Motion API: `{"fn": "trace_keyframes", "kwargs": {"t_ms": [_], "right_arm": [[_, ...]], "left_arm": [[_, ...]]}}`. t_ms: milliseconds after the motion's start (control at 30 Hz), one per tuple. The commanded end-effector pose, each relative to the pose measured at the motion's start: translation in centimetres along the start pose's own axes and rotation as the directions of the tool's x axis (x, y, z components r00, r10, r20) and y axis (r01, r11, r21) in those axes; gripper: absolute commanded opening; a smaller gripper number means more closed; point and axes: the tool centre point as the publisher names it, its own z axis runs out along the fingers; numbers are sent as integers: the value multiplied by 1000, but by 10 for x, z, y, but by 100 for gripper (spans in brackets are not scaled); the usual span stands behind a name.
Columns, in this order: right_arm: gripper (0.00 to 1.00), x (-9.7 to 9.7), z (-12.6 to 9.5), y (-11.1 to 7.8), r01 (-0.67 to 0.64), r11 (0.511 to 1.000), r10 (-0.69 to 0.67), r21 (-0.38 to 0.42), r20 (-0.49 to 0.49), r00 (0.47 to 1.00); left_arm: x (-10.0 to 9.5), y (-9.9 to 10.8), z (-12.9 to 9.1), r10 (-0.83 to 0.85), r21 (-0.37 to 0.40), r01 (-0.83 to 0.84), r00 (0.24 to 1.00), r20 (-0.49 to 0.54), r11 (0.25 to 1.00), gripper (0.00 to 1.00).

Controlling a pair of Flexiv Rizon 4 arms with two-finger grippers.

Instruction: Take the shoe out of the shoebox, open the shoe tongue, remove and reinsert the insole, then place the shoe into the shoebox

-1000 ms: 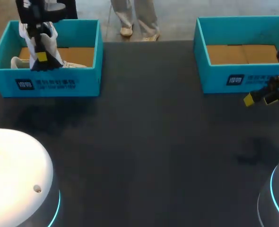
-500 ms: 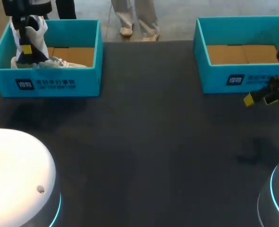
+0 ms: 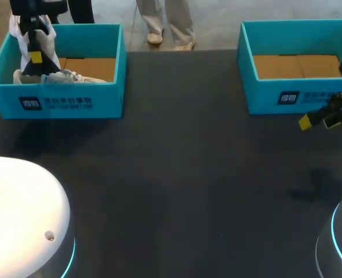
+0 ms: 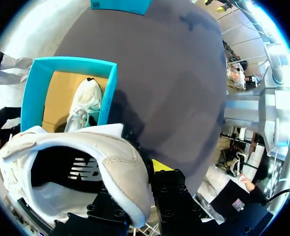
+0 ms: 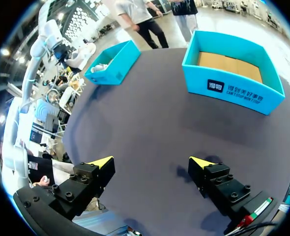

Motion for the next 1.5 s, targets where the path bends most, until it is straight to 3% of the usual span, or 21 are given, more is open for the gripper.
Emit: {"fn": "trace_keyframes", "kwargs": {"t_ms": [33,167,367,500,533,633,767,900,1067,1133,1200,1500], "right_arm": [[100,0,1,0,-1,1000,1,1,1,1000],[100,0,1,0,-1,1000,1,1,1,1000],[100,0,1,0,-1,1000,1,1,1,1000],[100,0,1,0,-1,1000,1,1,1,1000],[100,0,1,0,-1,1000,1,1,1,1000],[100,0,1,0,-1,1000,1,1,1,1000],[100,0,1,0,-1,1000,1,1,1,1000],[100,0,1,0,-1,1000,1,1,1,1000],[100,0,1,0,-1,1000,1,1,1,1000],[100,0,1,0,-1,1000,1,1,1,1000],[100,0,1,0,-1,1000,1,1,1,1000],[100,0,1,0,-1,1000,1,1,1,1000]], "left_arm": [[0,1,-1,1,-1,-1,1000,2,1000,0],[-5,3,-2,59,-7,-59,998,-17,998,0],[-24,16,-5,210,-99,-210,978,-12,973,0],[-36,30,-9,414,-174,-416,909,-48,893,0],[-42,35,-11,427,-163,-428,903,-45,889,0],[-55,47,-13,591,-247,-600,798,-120,761,0],[-74,59,-21,736,-250,-747,659,-154,616,0],[-87,69,-25,836,-297,-839,519,-179,457,0],[-93,80,-26,940,-403,-897,280,-196,183,0],[-100,84,-27,958,-399,-911,198,-206,103,0],[-105,86,-27,966,-421,-905,159,-206,59,0],[-105,86,-27,966,-421,-905,159,-206,59,0]]}}
